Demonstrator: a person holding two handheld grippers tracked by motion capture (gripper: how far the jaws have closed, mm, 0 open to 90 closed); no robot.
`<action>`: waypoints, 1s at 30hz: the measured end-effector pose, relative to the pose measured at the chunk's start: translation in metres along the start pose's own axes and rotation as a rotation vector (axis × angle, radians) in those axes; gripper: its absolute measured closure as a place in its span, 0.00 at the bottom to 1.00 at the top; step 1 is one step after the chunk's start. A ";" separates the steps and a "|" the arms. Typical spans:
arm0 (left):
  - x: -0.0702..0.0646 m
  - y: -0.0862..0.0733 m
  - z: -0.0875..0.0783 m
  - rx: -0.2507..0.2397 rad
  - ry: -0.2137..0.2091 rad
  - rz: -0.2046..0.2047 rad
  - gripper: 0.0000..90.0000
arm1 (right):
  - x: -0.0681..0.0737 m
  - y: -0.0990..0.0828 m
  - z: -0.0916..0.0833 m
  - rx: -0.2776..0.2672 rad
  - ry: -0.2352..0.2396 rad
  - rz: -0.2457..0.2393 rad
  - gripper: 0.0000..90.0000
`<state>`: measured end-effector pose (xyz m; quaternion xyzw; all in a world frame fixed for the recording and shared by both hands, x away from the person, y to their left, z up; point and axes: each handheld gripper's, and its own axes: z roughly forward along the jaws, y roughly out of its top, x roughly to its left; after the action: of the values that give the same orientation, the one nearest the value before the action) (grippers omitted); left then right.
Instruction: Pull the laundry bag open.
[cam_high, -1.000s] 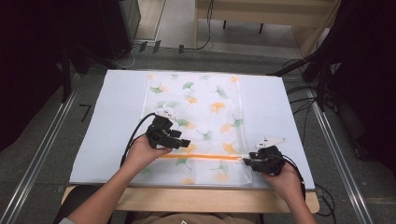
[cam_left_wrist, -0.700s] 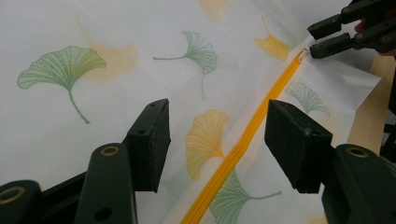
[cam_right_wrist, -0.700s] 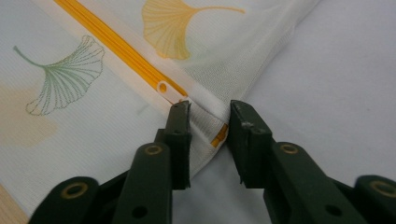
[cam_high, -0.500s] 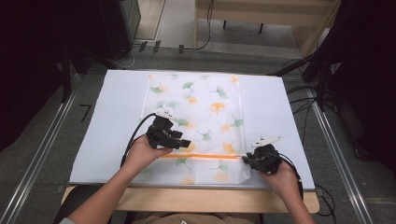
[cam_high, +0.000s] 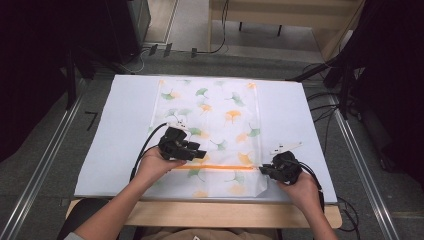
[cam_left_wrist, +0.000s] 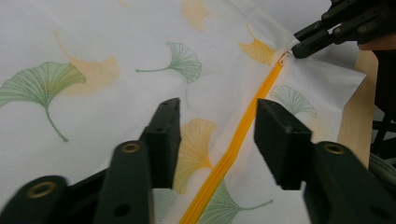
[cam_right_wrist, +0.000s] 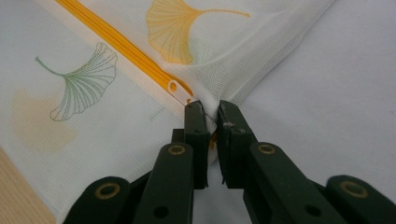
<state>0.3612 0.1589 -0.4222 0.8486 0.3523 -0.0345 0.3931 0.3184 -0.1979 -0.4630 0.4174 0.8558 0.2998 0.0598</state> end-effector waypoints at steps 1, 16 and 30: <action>0.002 0.000 0.001 0.009 -0.021 -0.029 0.52 | 0.000 0.000 0.000 0.000 -0.002 -0.002 0.95; -0.005 -0.001 0.009 0.020 -0.064 0.027 0.55 | -0.002 0.007 -0.015 -0.042 0.043 0.033 0.95; -0.027 0.003 0.019 0.009 -0.090 0.096 0.63 | 0.004 0.011 -0.033 -0.124 0.044 0.020 0.94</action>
<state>0.3477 0.1287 -0.4245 0.8638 0.2932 -0.0553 0.4059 0.3116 -0.2045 -0.4289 0.4149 0.8323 0.3620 0.0635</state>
